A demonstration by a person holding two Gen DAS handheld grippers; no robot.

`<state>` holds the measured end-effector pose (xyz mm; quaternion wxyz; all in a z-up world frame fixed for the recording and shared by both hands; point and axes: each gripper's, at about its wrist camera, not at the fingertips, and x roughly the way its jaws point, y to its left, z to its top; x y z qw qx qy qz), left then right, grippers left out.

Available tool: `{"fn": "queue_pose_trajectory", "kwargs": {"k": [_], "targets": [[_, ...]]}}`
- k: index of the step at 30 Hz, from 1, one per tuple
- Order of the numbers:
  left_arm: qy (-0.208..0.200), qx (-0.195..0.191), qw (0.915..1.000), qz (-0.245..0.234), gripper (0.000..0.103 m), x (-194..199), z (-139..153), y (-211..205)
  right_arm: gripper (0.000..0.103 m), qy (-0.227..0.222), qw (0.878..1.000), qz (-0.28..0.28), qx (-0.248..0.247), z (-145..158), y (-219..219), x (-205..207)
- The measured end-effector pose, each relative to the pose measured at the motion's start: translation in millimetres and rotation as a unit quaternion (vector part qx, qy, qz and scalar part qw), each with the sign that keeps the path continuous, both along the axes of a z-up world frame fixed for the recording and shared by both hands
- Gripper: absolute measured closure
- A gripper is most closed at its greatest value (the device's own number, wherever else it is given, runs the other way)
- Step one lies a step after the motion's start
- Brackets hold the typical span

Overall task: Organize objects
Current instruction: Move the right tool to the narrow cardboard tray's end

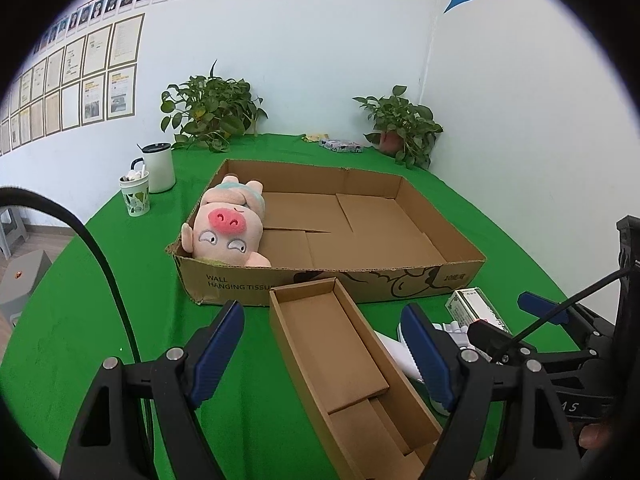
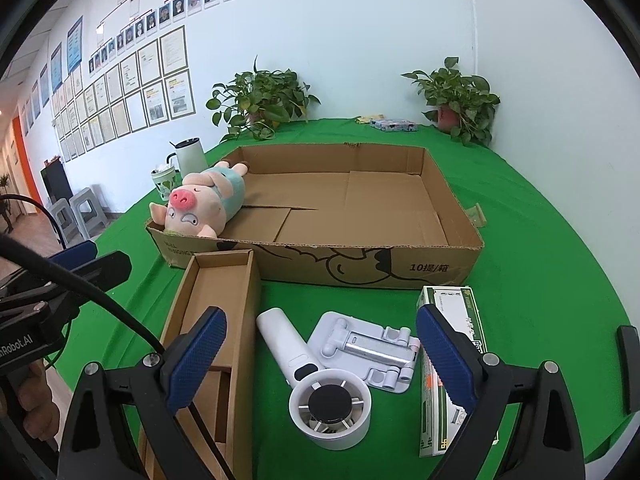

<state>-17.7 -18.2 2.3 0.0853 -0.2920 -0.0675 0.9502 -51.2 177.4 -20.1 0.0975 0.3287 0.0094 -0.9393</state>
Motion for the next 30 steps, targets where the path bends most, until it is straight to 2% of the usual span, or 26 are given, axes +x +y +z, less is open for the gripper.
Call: {"fn": "queue_pose_trajectory", "kwargs": {"k": [6,8,10,12,15,17,19,20,23,24,26,28,29,30], "targets": [[-0.053,0.042,0.9973,-0.028,0.025,-1.8,-25.7,-8.6,0.014,-0.029,0.996,0.079,-0.031,-15.1,-1.8,14.0],[-0.075,0.054,0.9951,-0.035,0.027,-1.4,-39.3,-10.6,0.027,-0.061,0.994,0.091,-0.030,-27.6,-5.8,14.7],[-0.098,0.069,0.9919,-0.043,0.034,-1.3,-51.7,-11.2,0.035,-0.086,0.991,0.100,-0.031,-39.0,-10.8,14.8],[-0.116,0.078,0.9888,-0.053,0.034,-0.4,-61.1,-11.2,0.037,-0.098,0.990,0.100,-0.032,-46.7,-14.1,16.0],[-0.132,0.078,0.9864,-0.060,0.035,0.9,-71.0,-10.3,0.044,-0.112,0.986,0.112,-0.043,-53.6,-20.8,15.3],[-0.143,0.071,0.9851,-0.064,0.043,0.4,-75.4,-9.2,0.051,-0.113,0.986,0.119,-0.034,-56.6,-27.8,16.7],[-0.144,0.068,0.9851,-0.064,0.047,0.4,-74.7,-10.6,0.059,-0.117,0.983,0.134,-0.036,-55.6,-34.4,18.0],[-0.143,0.069,0.9852,-0.065,0.048,1.1,-73.6,-11.4,0.059,-0.117,0.982,0.145,-0.039,-53.3,-37.7,20.1],[-0.140,0.068,0.9857,-0.065,0.050,4.6,-69.3,-18.6,0.058,-0.121,0.969,0.199,-0.080,-38.9,-42.9,32.5],[-0.138,0.068,0.9861,-0.062,0.051,6.0,-67.9,-21.6,0.053,-0.125,0.965,0.211,-0.097,-33.5,-42.6,36.8],[-0.133,0.076,0.9865,-0.058,0.051,10.0,-65.0,-29.5,0.033,-0.137,0.957,0.223,-0.123,-25.7,-38.7,41.1],[-0.129,0.077,0.9873,-0.052,0.051,13.0,-62.3,-35.3,0.021,-0.164,0.939,0.251,-0.170,-24.2,-34.6,43.2],[-0.128,0.079,0.9872,-0.053,0.051,14.3,-61.2,-37.5,0.020,-0.172,0.932,0.257,-0.187,-25.0,-32.7,44.1],[-0.128,0.082,0.9868,-0.054,0.051,14.7,-60.8,-39.2,0.019,-0.177,0.933,0.252,-0.187,-28.7,-32.2,44.1]]}}
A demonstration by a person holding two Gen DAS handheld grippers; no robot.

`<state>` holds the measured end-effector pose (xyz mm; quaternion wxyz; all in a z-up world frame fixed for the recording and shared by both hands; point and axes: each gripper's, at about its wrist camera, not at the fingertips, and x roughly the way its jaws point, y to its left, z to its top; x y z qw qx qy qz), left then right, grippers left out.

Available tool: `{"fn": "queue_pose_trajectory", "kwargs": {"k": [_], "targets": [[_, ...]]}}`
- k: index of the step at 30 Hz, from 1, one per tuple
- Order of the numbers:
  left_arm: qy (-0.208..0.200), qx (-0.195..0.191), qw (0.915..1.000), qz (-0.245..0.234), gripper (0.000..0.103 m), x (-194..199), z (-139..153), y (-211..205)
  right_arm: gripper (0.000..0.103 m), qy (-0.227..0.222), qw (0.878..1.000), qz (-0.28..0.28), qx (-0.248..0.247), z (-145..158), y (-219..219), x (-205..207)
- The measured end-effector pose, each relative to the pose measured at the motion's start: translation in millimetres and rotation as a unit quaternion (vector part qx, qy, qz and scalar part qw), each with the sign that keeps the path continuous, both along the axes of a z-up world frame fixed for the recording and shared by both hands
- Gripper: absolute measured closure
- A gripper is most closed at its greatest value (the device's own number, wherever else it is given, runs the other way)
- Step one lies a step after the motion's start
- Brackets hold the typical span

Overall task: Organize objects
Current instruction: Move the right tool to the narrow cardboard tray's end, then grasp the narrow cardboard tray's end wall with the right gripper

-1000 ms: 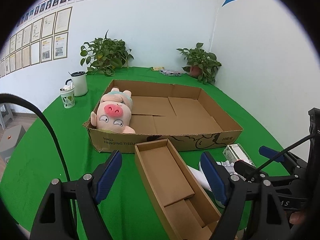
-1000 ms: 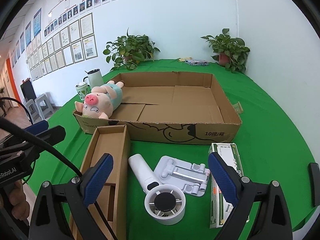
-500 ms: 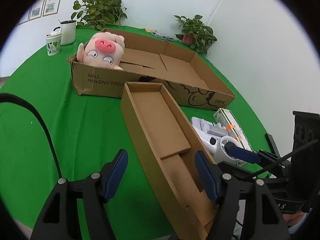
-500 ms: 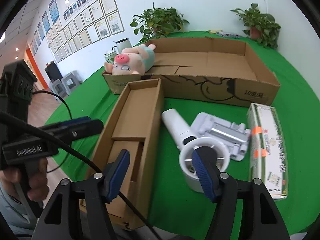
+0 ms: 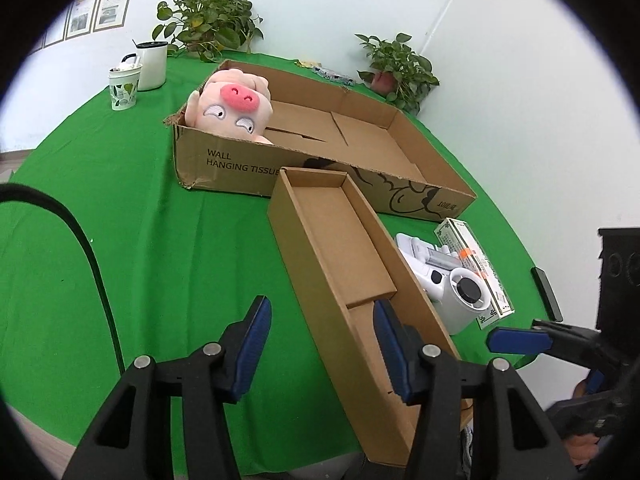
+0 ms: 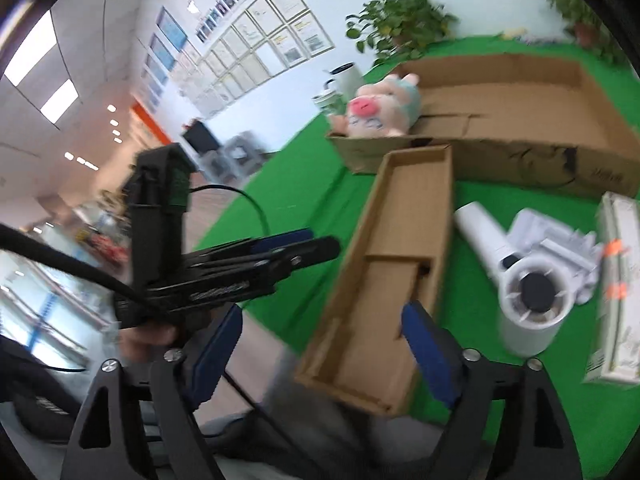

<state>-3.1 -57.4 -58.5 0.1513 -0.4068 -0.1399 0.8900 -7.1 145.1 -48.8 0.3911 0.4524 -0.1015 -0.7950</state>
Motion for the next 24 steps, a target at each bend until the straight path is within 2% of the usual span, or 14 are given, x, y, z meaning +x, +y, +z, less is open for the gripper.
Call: {"fn": "queue_pose_trajectory", "kwargs": {"k": [4,9,12,13,14,17,18,22,24], "targets": [[-0.015,0.009,0.9997,-0.019,0.051,-3.0,-5.5,5.9,0.019,-0.006,0.993,-0.060,0.103,-28.0,-6.8,-13.5],[-0.040,0.016,0.9981,-0.044,0.051,-12.4,-19.1,22.8,0.036,0.022,0.979,-0.099,0.175,-37.6,-19.6,-24.0],[-0.044,0.011,0.9981,-0.041,0.055,-16.2,-23.1,26.2,0.061,0.061,0.967,-0.116,0.221,-32.7,-28.8,-25.8],[-0.044,0.009,0.9982,-0.039,0.057,-16.1,-23.6,26.5,0.075,0.064,0.963,-0.121,0.234,-33.2,-30.7,-27.1],[-0.043,0.007,0.9983,-0.039,0.058,-14.9,-23.8,26.5,0.082,0.058,0.963,-0.120,0.235,-34.5,-30.8,-27.7],[-0.050,-0.008,0.9978,-0.043,0.067,-5.5,-25.9,26.6,0.092,0.042,0.968,-0.109,0.224,-36.7,-30.6,-18.0],[-0.056,-0.018,0.9973,-0.043,0.070,0.1,-26.6,26.3,0.092,0.043,0.968,-0.106,0.224,-35.8,-31.6,-10.4],[-0.069,-0.008,0.9967,-0.042,0.071,22.5,-30.0,21.1,0.086,0.012,0.979,-0.077,0.189,-35.2,-36.6,16.3],[-0.070,-0.014,0.9966,-0.042,0.072,19.7,-31.1,23.1,0.086,0.019,0.978,-0.082,0.190,-34.7,-40.6,21.3]]}}
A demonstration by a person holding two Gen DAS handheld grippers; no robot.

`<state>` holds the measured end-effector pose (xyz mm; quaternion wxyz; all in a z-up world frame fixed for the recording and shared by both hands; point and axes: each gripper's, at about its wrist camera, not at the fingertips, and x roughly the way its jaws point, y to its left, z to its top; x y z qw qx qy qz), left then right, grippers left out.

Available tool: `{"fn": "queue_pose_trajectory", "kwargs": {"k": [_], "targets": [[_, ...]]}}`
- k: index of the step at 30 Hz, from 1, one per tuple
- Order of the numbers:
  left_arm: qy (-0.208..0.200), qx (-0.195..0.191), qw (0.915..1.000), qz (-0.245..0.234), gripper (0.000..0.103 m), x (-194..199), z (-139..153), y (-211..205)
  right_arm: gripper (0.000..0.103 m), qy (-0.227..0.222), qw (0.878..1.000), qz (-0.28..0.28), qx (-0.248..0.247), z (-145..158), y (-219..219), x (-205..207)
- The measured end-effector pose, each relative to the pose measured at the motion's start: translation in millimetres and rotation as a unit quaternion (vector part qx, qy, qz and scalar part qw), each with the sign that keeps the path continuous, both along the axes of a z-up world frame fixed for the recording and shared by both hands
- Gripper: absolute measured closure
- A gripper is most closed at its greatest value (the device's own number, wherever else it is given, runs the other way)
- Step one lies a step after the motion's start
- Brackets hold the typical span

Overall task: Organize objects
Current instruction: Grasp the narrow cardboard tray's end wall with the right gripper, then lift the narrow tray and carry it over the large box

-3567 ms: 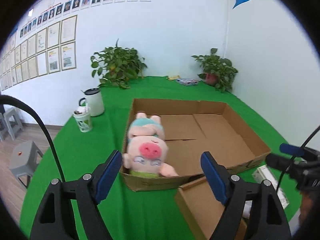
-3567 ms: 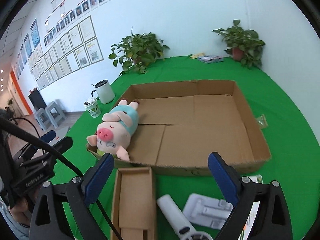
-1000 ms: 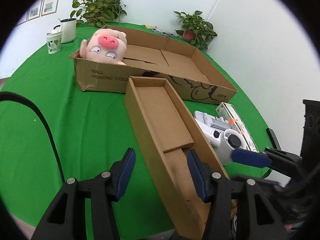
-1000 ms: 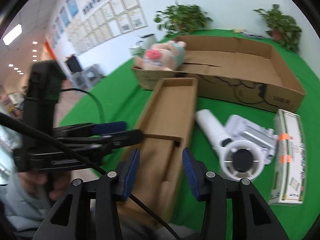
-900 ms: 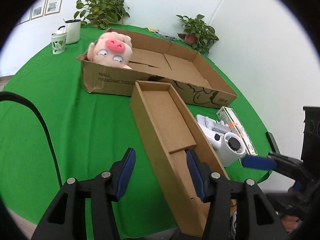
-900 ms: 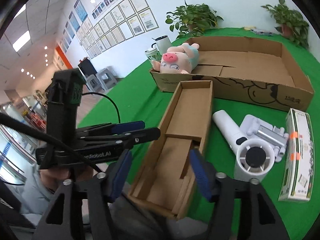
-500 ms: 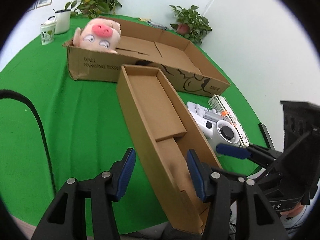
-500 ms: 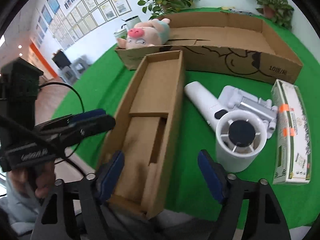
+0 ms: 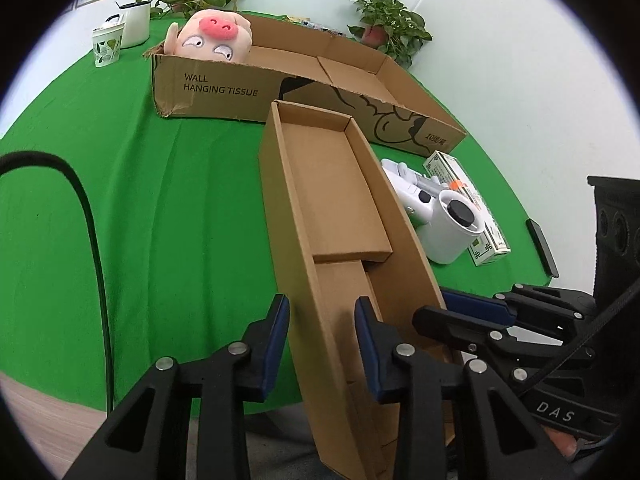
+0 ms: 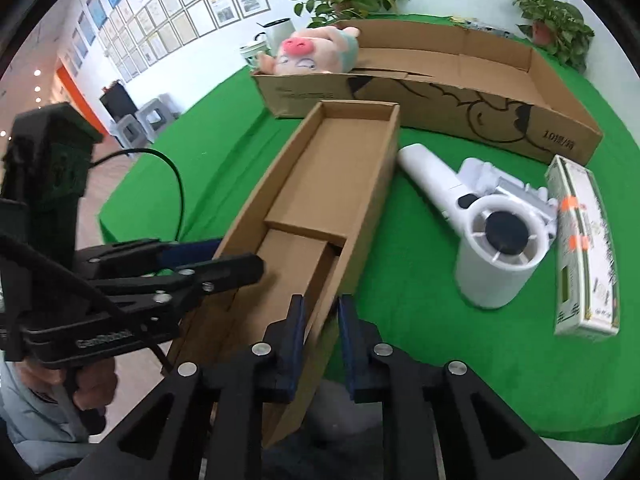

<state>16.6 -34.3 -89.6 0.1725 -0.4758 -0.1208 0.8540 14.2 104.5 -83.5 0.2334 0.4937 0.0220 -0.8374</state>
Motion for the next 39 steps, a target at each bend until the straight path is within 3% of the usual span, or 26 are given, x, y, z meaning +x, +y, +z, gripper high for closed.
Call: {"fn": "queue_pose_trajectory", "kwargs": {"k": [9,14,17,23,33,39], "targets": [[-0.013,-0.020,0.9994,0.026,0.081,-12.4,-6.6,4.2,0.084,-0.012,0.999,-0.035,0.010,-16.2,-9.9,-21.3],[-0.007,-0.035,0.9989,0.029,0.082,-10.7,-1.1,8.1,0.087,0.001,0.999,-0.047,0.023,-13.8,-13.9,-16.7],[0.018,-0.039,0.9985,0.035,0.083,-7.3,13.5,9.2,0.089,0.037,0.997,-0.053,0.034,-4.9,-14.5,-6.8],[0.084,-0.053,0.9943,0.040,0.083,-11.3,57.6,13.2,0.090,0.107,0.992,-0.071,0.013,34.7,-11.7,-0.5],[0.204,-0.072,0.9760,0.026,0.084,-54.3,135.0,27.3,0.093,0.221,0.970,-0.106,-0.004,120.3,0.0,-39.6],[0.234,-0.072,0.9691,0.031,0.084,-96.5,171.1,24.8,0.093,0.252,0.961,-0.113,-0.012,161.0,0.8,-72.3]]}}
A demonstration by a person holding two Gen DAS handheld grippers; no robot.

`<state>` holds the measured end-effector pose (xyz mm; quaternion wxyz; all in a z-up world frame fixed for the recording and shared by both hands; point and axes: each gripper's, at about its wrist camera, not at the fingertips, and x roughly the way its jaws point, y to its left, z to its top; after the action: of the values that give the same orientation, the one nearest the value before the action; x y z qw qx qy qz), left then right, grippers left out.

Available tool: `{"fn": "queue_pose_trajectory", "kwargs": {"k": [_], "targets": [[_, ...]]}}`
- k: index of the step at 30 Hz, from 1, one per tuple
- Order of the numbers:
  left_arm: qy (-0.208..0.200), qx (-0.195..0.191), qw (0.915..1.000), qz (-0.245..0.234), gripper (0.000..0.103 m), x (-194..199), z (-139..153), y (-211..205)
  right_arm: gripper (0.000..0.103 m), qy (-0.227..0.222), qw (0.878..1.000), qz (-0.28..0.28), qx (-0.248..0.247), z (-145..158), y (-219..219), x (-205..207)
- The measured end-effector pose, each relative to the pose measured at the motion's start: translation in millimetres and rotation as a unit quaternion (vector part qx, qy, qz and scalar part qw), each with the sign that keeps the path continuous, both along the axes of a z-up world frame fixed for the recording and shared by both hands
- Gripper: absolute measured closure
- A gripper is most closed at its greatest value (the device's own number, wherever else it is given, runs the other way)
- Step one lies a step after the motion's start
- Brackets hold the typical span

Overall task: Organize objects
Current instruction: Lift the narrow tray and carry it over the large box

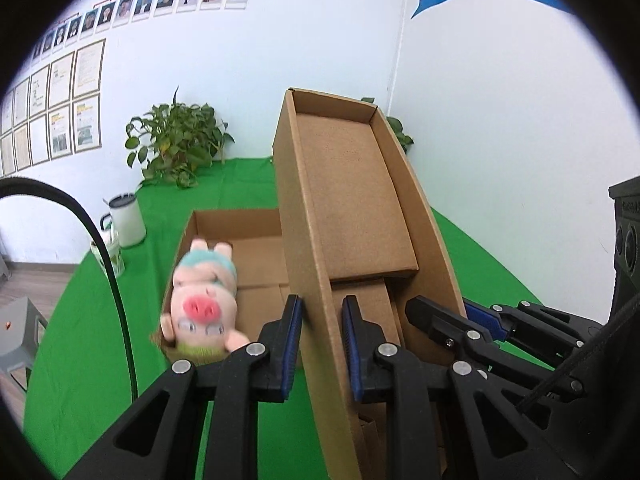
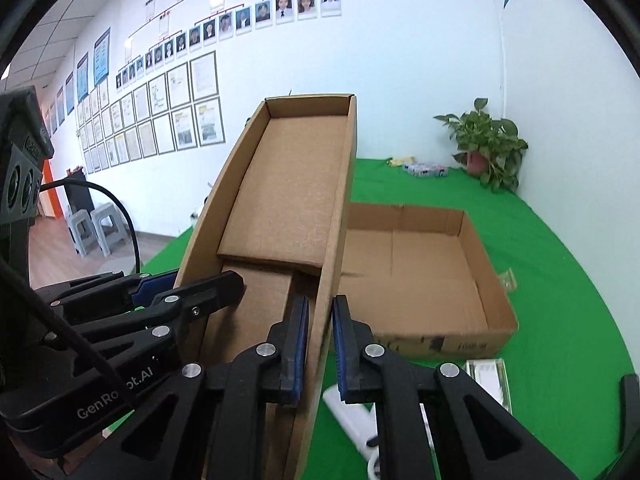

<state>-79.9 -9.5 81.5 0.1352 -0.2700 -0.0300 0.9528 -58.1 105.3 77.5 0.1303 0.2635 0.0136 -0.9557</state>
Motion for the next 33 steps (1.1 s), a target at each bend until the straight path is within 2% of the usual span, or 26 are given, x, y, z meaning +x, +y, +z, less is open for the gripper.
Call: {"fn": "queue_pose_trajectory", "kwargs": {"k": [5,11,18,23,33], "targets": [[0.006,-0.012,0.9999,0.005,0.084,-46.6,20.9,-2.0,0.094,0.013,1.000,-0.004,-0.001,30.7,-9.4,-46.0],[-0.003,-0.018,0.9998,0.001,0.084,-93.7,33.6,-1.1,0.095,0.005,1.000,-0.017,-0.006,54.3,-13.8,-101.0],[-0.021,-0.026,0.9994,0.002,0.085,-137.6,30.7,0.0,0.095,-0.013,0.999,-0.026,-0.020,56.6,-5.8,-168.5],[-0.044,-0.036,0.9984,0.000,0.086,-158.3,12.6,-1.3,0.095,-0.036,0.999,-0.031,-0.020,36.7,-6.0,-212.3],[-0.123,-0.036,0.9917,0.010,0.086,-195.3,-50.5,-13.0,0.095,-0.106,0.994,-0.023,-0.015,-49.2,-9.7,-287.0]]}}
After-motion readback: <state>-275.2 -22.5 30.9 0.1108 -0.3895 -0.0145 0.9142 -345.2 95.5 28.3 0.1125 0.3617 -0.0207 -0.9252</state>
